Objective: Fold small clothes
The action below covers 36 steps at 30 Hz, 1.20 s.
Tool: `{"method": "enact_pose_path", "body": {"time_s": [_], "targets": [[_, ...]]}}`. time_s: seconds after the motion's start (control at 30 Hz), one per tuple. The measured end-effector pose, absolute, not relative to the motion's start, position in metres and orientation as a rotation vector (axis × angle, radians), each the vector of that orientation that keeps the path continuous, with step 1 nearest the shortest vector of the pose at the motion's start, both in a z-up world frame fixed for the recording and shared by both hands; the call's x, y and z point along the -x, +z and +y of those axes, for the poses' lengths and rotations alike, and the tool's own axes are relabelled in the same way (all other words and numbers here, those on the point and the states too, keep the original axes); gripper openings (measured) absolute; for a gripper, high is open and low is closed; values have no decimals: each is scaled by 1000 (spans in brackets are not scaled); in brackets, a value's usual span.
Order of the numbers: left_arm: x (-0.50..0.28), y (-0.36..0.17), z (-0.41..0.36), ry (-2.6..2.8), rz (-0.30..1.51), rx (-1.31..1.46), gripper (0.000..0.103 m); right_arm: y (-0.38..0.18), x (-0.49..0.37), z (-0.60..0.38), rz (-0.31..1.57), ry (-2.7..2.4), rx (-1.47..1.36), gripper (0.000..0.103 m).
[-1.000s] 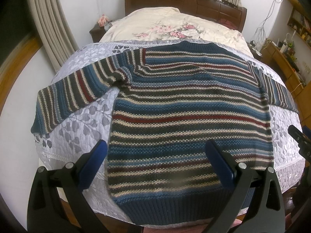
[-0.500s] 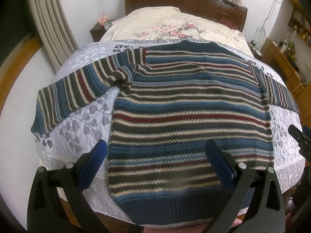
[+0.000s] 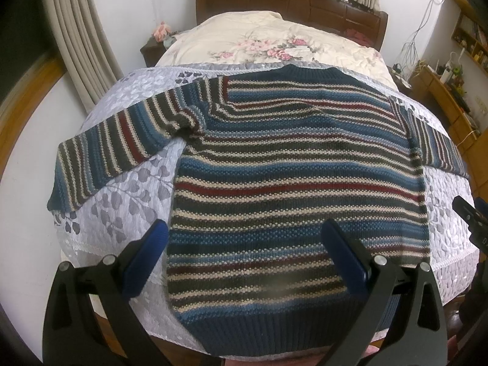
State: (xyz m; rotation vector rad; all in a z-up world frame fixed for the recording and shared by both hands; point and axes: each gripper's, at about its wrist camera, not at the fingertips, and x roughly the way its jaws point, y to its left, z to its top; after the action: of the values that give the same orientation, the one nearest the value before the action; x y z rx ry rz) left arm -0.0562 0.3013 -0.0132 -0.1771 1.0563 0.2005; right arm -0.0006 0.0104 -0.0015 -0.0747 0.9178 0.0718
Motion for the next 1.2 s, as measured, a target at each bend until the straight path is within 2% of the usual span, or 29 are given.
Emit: {"method": "enact_pose_path", "body": {"time_s": [0.2,0.47,0.9,1.2], "targets": [[45,-18,294,208,950,146,100,-18,-31,-31,934,117,-60,99],[4,-40,270,160,984,296,100,-48,-106,-124,1012,-48,-95,99],[-38,-50,229,265,980,292,100,-113,-207,-310,1181,-175,-290,99],[-40,-51,206,323,988,279,100,-121,-244,-378,1152,-141,-438,99]]}}
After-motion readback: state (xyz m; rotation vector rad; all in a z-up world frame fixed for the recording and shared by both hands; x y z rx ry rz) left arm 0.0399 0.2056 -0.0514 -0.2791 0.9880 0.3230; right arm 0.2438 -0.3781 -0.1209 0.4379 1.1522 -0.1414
